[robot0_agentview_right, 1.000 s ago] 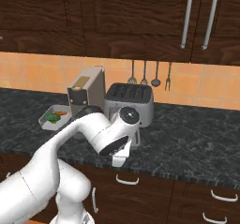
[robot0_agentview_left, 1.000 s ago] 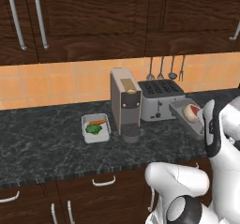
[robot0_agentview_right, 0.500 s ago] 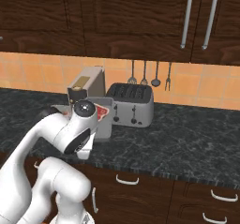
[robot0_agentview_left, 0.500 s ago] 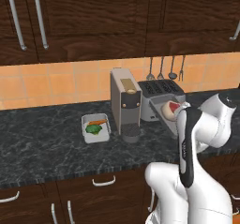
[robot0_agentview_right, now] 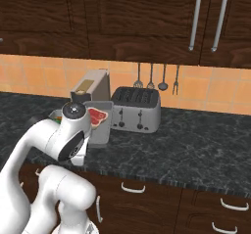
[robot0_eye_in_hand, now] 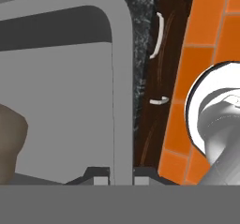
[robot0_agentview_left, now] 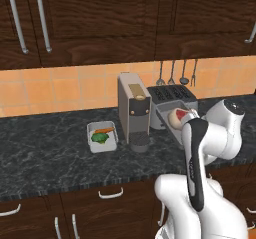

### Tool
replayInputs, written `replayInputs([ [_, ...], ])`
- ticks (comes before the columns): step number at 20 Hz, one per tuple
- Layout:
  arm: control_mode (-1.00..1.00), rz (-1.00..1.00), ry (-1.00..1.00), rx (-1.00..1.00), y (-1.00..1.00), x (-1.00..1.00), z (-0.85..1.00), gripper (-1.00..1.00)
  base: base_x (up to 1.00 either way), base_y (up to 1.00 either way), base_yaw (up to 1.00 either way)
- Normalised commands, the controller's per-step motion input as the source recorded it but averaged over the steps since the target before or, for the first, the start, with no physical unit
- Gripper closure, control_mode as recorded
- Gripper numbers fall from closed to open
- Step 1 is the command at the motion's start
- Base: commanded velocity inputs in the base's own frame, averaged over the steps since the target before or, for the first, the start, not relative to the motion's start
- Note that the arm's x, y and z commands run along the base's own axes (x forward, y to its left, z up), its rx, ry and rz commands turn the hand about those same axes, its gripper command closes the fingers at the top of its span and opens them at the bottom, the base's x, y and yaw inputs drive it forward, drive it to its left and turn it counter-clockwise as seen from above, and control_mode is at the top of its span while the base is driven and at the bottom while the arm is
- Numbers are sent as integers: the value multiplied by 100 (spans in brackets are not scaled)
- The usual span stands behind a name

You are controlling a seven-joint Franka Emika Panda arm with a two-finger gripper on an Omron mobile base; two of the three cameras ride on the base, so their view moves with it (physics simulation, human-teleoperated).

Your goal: Take the meat container that has the steak and place it on the second highest rack of the freezer. Then take the vegetable container that has the carrot and broccoli and place it on the highest rack of the freezer.

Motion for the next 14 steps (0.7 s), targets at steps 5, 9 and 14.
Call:
replayInputs([
  [5, 100, 0, 0, 0, 0, 0, 0, 100, -25, 0, 0],
  [9, 100, 0, 0, 0, 0, 0, 0, 100, -97, -9, 0],
  [14, 100, 0, 0, 0, 0, 0, 0, 100, -86, -54, -20],
])
